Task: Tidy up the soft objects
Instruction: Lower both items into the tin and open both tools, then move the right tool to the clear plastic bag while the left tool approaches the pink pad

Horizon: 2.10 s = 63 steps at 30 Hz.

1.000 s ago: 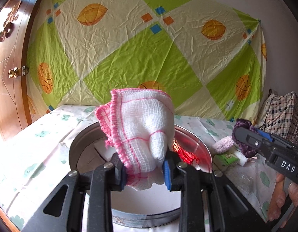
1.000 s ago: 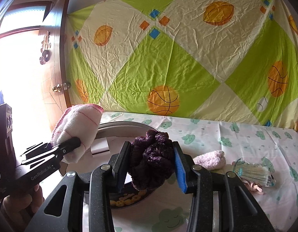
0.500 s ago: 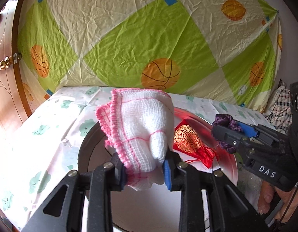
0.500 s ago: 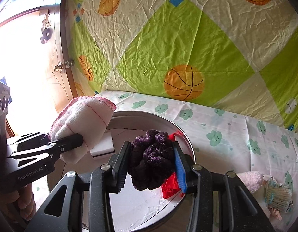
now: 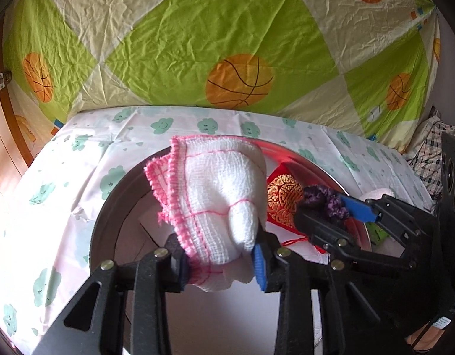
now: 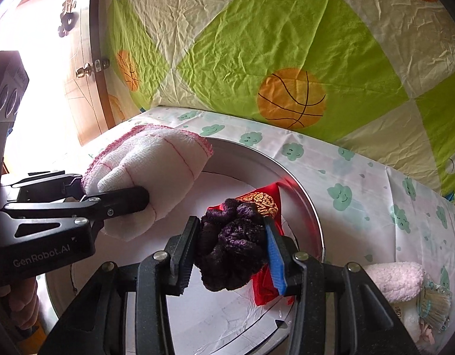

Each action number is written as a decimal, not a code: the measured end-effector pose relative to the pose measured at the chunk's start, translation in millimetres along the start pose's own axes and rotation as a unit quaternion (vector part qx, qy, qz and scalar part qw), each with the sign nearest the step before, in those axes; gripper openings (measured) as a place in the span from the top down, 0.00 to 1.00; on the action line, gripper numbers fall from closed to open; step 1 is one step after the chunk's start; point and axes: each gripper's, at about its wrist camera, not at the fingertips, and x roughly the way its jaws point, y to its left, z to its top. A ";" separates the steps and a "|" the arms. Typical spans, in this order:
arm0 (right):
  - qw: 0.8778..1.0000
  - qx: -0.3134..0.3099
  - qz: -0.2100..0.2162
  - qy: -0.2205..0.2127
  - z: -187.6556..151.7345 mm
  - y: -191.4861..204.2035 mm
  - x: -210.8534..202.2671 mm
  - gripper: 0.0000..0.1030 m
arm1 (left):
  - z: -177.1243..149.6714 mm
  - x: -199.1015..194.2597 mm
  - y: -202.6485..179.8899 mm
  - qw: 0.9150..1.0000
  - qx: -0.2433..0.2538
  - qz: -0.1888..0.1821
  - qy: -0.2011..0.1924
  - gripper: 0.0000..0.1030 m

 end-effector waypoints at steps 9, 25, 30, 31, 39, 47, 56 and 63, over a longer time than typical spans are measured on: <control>1.000 0.014 -0.003 -0.026 -3.6 -5.1 -13.5 0.33 | -4.4 -13.3 -1.4 1.000 -0.010 0.006 -0.026 0.22; 0.993 0.072 -0.070 -0.061 -81.3 -92.9 -123.1 0.25 | -70.5 -69.2 -44.1 0.988 0.009 0.042 -0.146 0.08; 0.992 0.090 -0.080 -0.032 -109.7 -111.0 -122.0 0.25 | -88.7 -65.4 -62.3 0.988 0.013 0.034 -0.147 0.07; 0.992 0.089 -0.080 -0.025 -113.2 -112.3 -119.2 0.25 | -90.6 -63.9 -66.0 0.989 0.015 0.032 -0.146 0.07; 0.997 0.056 -0.056 0.025 -120.4 -98.0 -91.4 0.25 | -94.2 -60.4 -83.1 0.989 0.034 0.032 -0.140 0.05; 0.995 0.040 -0.067 0.066 -123.5 -95.3 -74.6 0.25 | -97.8 -56.7 -90.2 0.990 0.044 0.030 -0.133 0.05; 0.993 0.046 -0.048 0.102 -126.8 -97.6 -60.1 0.43 | -98.0 -50.4 -96.9 0.991 0.051 0.027 -0.124 0.05; 0.994 0.058 -0.032 0.090 -130.3 -101.5 -67.5 0.60 | -96.9 -47.8 -103.5 0.991 0.056 0.023 -0.120 0.05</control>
